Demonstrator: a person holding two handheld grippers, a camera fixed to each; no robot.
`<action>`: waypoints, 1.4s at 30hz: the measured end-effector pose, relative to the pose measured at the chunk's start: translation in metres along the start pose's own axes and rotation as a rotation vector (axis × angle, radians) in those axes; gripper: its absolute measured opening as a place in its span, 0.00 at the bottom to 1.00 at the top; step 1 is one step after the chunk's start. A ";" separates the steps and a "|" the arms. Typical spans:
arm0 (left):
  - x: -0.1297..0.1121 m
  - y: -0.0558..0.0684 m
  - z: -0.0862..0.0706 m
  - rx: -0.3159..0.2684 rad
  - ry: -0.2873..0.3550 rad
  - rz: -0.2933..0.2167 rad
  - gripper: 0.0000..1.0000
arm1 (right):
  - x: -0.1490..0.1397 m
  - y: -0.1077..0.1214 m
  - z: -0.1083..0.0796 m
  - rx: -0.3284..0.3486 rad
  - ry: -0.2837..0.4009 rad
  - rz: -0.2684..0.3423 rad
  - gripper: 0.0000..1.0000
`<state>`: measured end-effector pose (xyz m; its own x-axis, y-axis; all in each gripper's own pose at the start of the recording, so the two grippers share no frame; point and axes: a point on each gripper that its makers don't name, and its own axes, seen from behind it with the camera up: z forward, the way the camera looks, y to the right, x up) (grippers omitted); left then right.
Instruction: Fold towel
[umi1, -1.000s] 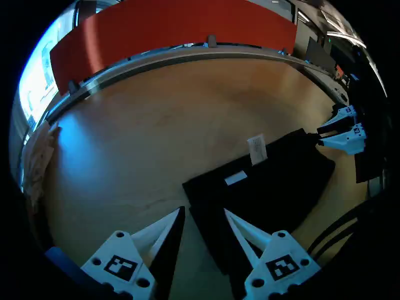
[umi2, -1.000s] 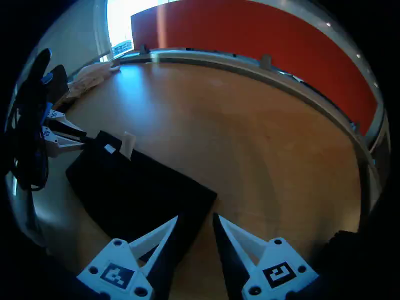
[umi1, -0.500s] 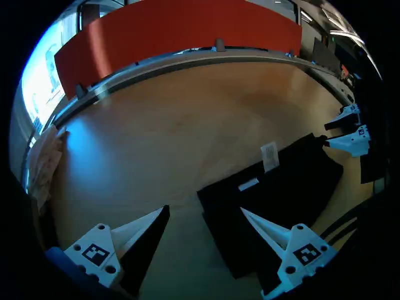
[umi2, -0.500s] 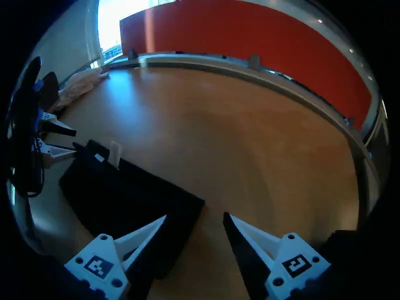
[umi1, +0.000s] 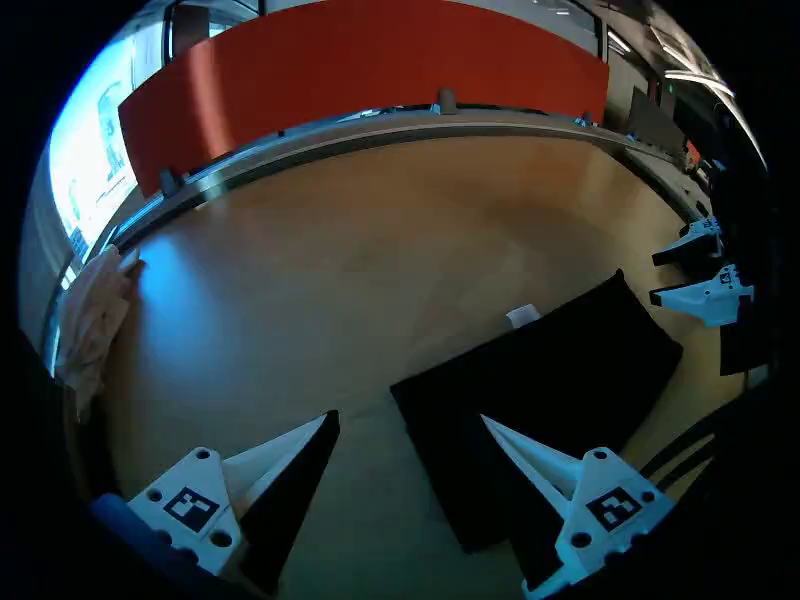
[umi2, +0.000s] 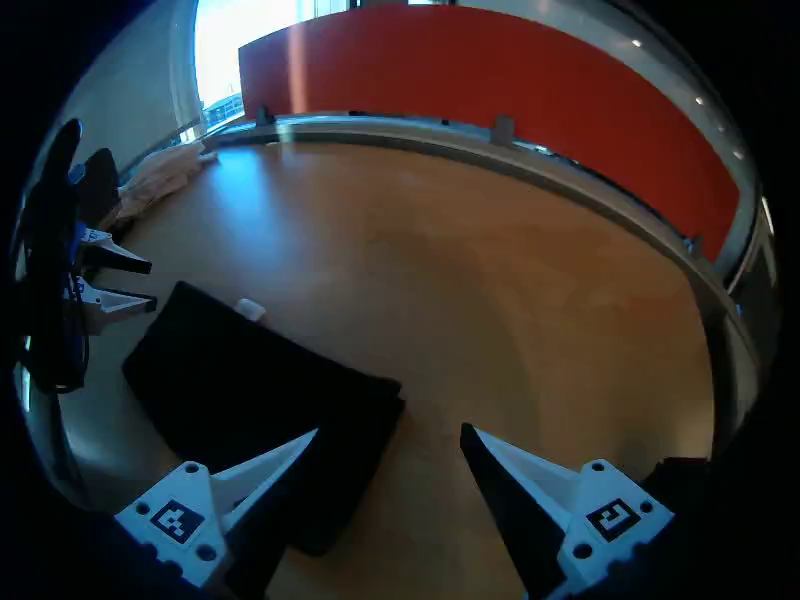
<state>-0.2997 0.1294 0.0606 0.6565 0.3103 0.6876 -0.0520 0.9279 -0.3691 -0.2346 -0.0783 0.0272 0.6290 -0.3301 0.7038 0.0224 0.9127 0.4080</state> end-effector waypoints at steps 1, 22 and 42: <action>-0.001 0.000 -0.001 -0.001 0.000 0.000 0.93 | -0.001 -0.001 -0.001 0.001 0.001 0.000 1.00; -0.037 0.008 -0.036 0.004 -0.005 -0.048 0.93 | -0.030 -0.009 -0.040 -0.007 0.023 0.031 1.00; -0.058 -0.005 -0.065 0.062 0.016 -0.106 0.93 | -0.036 -0.020 -0.053 0.025 0.046 -0.007 1.00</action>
<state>-0.2885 0.0936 -0.0179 0.6725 0.2072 0.7105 -0.0278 0.9664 -0.2555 -0.2160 -0.0714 -0.0369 0.6637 -0.3247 0.6739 0.0082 0.9040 0.4274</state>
